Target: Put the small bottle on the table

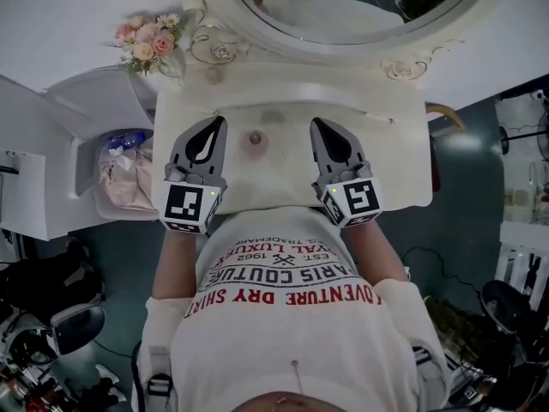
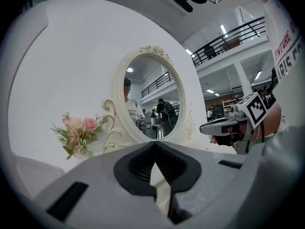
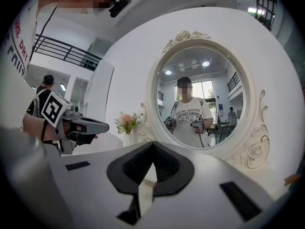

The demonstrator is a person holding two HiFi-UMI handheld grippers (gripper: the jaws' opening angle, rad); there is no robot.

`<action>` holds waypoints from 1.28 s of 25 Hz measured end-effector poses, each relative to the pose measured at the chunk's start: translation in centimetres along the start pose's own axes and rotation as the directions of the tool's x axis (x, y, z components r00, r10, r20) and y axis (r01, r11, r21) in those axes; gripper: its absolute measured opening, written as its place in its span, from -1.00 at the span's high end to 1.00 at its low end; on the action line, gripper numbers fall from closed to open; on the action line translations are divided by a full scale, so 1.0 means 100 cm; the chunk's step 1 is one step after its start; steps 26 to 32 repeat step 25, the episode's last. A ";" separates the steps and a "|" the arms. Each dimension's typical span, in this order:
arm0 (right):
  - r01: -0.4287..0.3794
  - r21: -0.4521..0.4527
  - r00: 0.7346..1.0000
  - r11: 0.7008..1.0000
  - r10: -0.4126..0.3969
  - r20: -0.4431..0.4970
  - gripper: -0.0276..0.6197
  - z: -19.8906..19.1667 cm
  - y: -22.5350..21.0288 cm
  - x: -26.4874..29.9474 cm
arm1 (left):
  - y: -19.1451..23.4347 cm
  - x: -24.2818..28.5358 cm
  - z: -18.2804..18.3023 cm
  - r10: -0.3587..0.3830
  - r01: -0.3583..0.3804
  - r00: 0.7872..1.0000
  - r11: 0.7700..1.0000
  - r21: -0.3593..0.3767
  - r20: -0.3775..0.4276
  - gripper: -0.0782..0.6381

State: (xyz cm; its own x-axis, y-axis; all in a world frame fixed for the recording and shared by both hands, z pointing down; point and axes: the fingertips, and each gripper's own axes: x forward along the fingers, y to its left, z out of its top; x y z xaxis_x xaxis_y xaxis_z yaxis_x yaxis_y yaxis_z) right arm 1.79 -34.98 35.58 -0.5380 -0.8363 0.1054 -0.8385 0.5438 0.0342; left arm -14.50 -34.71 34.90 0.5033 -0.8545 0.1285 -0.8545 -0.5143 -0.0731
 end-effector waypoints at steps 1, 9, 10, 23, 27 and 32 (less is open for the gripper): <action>-0.004 -0.008 1.000 1.000 0.004 -0.004 0.92 -0.001 0.001 0.001 | 0.001 0.000 0.000 0.002 -0.002 1.000 1.000 0.000 -0.001 0.76; -0.007 0.004 1.000 1.000 0.007 -0.013 0.92 -0.007 0.001 0.003 | 0.003 -0.002 -0.003 0.000 0.000 1.000 1.000 -0.006 0.003 0.76; -0.007 0.004 1.000 1.000 0.007 -0.012 0.92 -0.007 0.001 0.002 | 0.001 -0.002 -0.004 -0.004 0.004 1.000 1.000 -0.005 0.000 0.76; -0.008 0.026 1.000 1.000 0.008 -0.014 0.92 -0.014 0.004 0.009 | 0.000 0.000 -0.011 0.005 -0.005 1.000 1.000 -0.004 -0.020 0.76; -0.010 0.026 1.000 1.000 0.010 -0.014 0.92 -0.015 0.007 0.010 | -0.002 0.000 -0.012 0.004 -0.004 1.000 1.000 -0.003 -0.020 0.76; -0.010 0.026 1.000 1.000 0.010 -0.014 0.92 -0.015 0.007 0.010 | -0.002 0.000 -0.012 0.004 -0.004 1.000 1.000 -0.003 -0.020 0.76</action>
